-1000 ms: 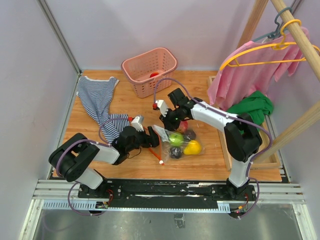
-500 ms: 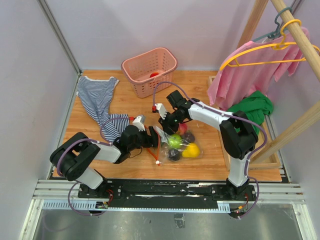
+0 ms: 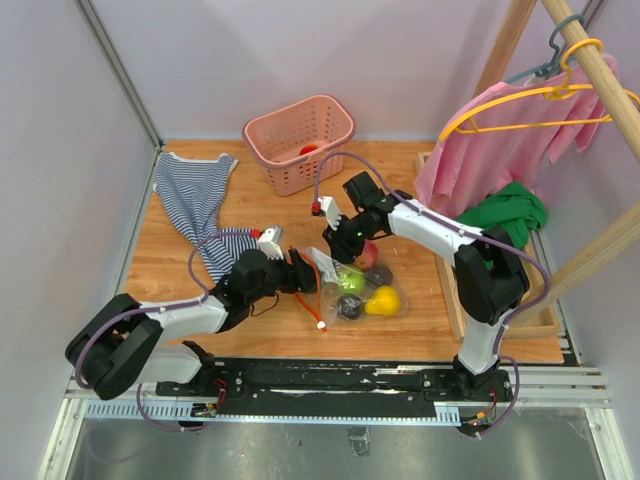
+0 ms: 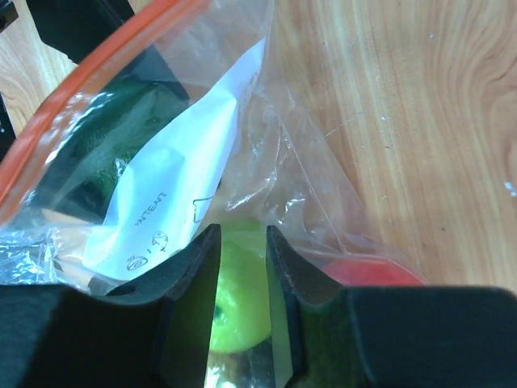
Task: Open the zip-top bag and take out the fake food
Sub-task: Pick up the fake fruit from the zipper food storage bag.
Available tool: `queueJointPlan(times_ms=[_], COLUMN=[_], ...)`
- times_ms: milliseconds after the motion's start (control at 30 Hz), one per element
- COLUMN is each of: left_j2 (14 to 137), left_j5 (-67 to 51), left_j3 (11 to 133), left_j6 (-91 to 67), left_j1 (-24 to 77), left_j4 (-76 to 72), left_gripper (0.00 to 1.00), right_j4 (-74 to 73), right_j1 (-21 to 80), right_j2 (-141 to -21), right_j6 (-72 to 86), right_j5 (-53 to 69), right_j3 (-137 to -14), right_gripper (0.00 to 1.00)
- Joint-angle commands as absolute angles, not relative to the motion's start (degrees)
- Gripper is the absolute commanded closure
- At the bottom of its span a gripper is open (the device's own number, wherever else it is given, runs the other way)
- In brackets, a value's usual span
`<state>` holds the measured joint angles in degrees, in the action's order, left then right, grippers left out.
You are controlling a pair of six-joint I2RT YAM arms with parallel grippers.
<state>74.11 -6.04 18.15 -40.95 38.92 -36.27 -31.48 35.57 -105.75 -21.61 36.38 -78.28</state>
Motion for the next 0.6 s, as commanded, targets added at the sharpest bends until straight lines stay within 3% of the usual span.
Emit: queueJointPlan(times_ms=[0,367,567], left_j2=[68.4,54.7,45.2], left_j5=[-5.5,-4.5,-3.7], left_j3=[17.2,16.2,16.0], left_j6=[-39.6,-40.0,-41.8], left_j1=[39.4,39.4,39.4], left_j4=[-28.0,-11.3,-2.7], left_gripper=[0.66,0.7,0.71], right_j4=[-32.5,-33.3,-32.3], right_j1=[34.4,33.9,33.9], right_j2=[-100.8,-92.6,-89.7], right_j6=[-23.6,-30.7,-31.7], right_j5=[36.9,48.6,52.6], right_j3=[-78.3,-75.2,-73.8], right_gripper=[0.67,0.43,0.38])
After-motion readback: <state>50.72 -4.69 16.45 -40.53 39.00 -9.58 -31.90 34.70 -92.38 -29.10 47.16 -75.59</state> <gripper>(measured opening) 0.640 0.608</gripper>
